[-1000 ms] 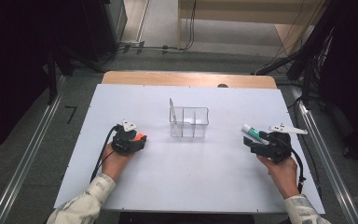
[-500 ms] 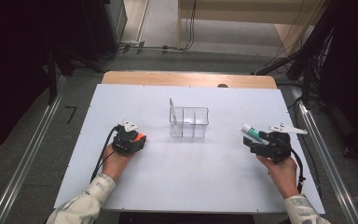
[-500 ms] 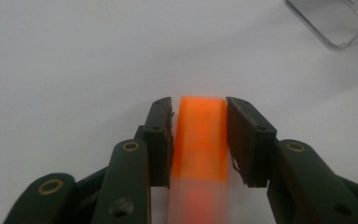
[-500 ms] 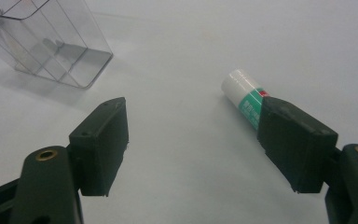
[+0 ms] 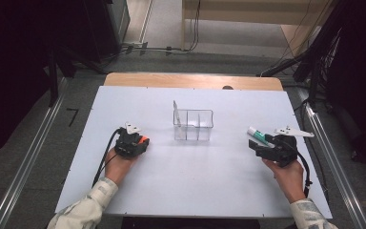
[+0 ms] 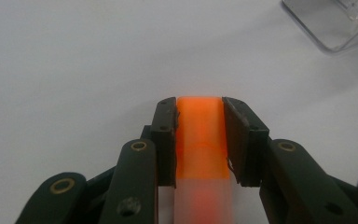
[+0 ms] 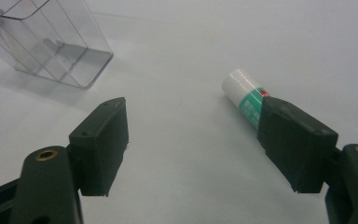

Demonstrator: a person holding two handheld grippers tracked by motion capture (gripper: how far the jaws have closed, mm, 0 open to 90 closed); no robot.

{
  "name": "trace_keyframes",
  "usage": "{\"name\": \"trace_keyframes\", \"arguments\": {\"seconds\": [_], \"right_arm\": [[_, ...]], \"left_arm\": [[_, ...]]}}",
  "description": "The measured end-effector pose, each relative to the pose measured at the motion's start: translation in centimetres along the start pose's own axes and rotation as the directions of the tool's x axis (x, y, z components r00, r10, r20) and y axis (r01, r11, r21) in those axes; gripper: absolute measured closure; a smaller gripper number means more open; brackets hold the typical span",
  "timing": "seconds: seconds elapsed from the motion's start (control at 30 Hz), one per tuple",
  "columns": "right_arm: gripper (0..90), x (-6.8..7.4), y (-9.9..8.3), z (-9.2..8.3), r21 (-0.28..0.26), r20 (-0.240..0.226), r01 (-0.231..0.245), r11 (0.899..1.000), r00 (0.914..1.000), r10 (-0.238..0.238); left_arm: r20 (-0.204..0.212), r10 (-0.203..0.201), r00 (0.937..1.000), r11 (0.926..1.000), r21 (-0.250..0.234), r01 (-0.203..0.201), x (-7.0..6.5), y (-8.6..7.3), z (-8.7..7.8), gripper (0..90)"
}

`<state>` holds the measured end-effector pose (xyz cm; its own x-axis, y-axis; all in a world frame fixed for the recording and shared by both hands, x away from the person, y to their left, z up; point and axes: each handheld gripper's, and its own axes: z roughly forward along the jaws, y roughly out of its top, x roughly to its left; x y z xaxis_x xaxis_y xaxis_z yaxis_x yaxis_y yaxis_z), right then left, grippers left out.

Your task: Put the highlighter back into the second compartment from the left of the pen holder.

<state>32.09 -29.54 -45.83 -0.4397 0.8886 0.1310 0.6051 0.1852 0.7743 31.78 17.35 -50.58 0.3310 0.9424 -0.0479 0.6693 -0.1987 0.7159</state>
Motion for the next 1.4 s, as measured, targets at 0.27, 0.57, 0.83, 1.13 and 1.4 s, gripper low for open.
{"name": "trace_keyframes", "arguments": {"seconds": [0.27,0.57,0.83,1.13,1.4], "right_arm": [[23.4,0.0,0.0,0.0,0.001,0.0,0.0,1.0,1.0,0.0],[23.4,0.0,0.0,0.0,0.001,0.0,-0.001,1.0,1.0,0.001],[23.4,-0.1,0.0,-0.1,-0.003,0.001,-0.005,1.0,1.0,0.005],[23.4,-0.1,0.1,-0.2,-0.009,0.0,-0.005,1.0,1.0,0.005],[23.5,-0.1,0.2,-0.2,-0.008,-0.001,-0.008,1.0,1.0,0.008]], "left_arm": [[0.013,-0.012,0.9998,0.999,-0.043,0.013,0.0,0.4,-0.8,67.1],[0.025,-0.018,0.9995,0.9963,-0.084,0.02,-0.2,0.9,-1.7,67.1],[0.044,-0.017,0.9989,0.9947,-0.1,0.022,-0.6,1.4,-2.4,67.4],[0.092,-0.016,0.9956,0.9895,-0.141,0.029,-1.6,2.6,-3.6,67.4],[0.12,-0.014,0.9927,0.9856,-0.166,0.034,-2.7,4.1,-3.7,67.4]]}}
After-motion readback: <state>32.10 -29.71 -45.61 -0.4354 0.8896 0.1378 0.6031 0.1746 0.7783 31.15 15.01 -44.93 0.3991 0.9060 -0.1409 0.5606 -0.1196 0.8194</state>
